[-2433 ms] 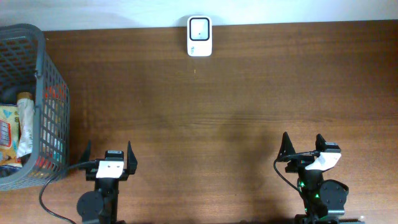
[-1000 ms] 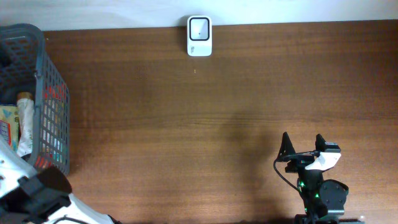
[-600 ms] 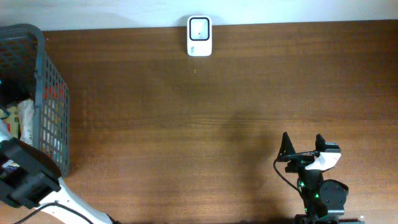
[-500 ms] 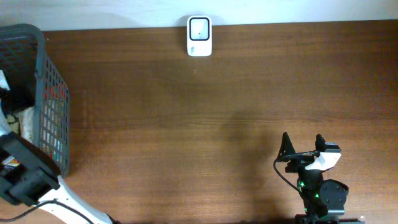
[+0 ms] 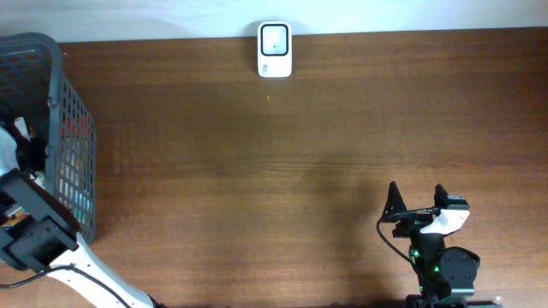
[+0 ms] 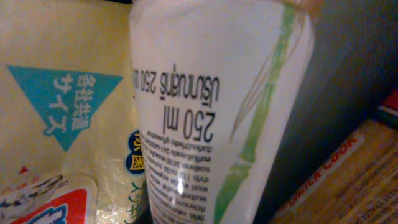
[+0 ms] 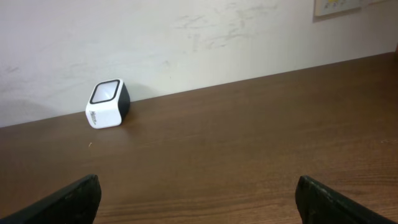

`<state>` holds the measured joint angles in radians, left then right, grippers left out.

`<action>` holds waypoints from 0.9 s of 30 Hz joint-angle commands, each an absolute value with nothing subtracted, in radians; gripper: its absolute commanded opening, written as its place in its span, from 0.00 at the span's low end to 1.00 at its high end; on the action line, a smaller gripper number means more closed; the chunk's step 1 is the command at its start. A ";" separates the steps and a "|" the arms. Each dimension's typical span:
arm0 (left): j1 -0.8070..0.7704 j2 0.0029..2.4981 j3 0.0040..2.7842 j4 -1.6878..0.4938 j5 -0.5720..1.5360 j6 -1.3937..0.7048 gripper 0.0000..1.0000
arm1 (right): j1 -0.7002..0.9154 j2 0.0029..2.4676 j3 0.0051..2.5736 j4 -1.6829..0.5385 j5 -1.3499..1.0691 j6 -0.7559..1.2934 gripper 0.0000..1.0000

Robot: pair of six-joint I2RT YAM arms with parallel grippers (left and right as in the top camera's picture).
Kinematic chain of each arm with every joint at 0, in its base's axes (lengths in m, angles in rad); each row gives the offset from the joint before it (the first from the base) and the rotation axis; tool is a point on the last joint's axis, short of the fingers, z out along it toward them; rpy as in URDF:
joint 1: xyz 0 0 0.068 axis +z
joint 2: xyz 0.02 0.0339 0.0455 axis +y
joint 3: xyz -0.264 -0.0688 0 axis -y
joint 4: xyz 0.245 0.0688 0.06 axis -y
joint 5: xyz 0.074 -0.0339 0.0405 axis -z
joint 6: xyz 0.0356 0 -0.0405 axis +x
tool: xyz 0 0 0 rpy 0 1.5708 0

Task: Scan the item barcode
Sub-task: 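Reach the left gripper into the basket and grasp the white tube, then lift the white tube out and place it on the table center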

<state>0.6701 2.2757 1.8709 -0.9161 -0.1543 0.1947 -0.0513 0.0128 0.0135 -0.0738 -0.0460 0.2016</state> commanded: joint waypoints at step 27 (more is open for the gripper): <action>-0.029 2.031 2.421 -1.589 0.180 0.036 0.00 | -0.045 0.006 0.006 -0.074 -0.041 0.195 0.99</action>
<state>0.0593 2.0098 2.5832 -1.6566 0.1677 0.0975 -0.0513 0.0120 0.0135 -0.0734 -0.0463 0.2020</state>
